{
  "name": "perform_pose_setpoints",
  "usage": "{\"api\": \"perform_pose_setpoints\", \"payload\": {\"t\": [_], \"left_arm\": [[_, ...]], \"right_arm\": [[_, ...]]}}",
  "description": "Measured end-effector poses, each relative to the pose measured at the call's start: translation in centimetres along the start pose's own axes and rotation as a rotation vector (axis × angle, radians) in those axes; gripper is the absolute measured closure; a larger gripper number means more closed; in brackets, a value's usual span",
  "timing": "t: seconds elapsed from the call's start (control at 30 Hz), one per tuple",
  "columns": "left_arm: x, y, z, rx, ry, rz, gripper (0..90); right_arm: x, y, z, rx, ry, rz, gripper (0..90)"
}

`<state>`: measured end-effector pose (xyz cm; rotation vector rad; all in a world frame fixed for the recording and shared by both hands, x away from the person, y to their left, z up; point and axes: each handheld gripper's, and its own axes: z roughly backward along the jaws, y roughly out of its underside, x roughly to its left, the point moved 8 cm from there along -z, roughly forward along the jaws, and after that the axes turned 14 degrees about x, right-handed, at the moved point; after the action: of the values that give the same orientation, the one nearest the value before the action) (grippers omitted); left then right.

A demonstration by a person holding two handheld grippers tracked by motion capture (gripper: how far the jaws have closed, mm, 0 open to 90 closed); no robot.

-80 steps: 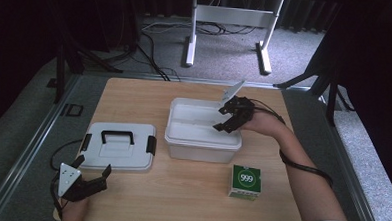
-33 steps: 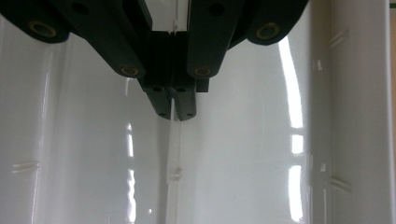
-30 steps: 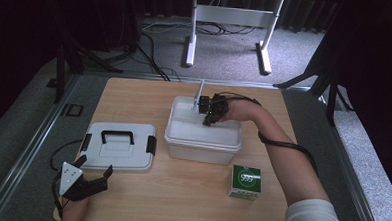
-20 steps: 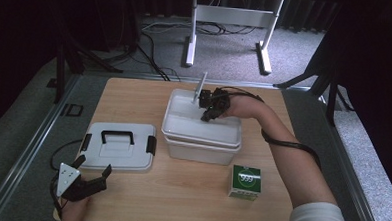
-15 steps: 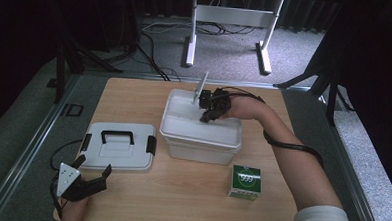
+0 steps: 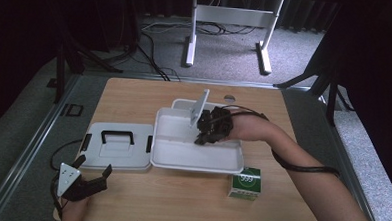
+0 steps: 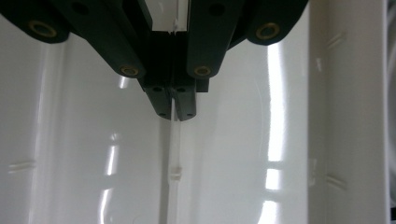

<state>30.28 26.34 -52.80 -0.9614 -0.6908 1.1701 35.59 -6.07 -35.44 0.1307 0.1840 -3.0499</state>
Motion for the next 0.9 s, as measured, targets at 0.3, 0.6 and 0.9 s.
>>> {"api": "perform_pose_setpoints", "payload": {"t": [0.3, 0.6, 0.9], "left_arm": [[0.0, 0.0, 0.0, -0.002, -0.002, 0.001, 1.8], [0.0, 0.0, 0.0, -0.003, -0.001, 0.001, 1.8], [0.0, 0.0, 0.0, -0.004, 0.003, 0.002, 1.8]], "right_arm": [[5.1, -1.4, -1.7, 0.014, -0.048, 0.073, 88.9], [7.6, -2.2, -7.1, 0.046, -0.109, 0.091, 88.8], [8.3, -2.9, -12.2, 0.061, -0.172, 0.074, 88.8]]}}
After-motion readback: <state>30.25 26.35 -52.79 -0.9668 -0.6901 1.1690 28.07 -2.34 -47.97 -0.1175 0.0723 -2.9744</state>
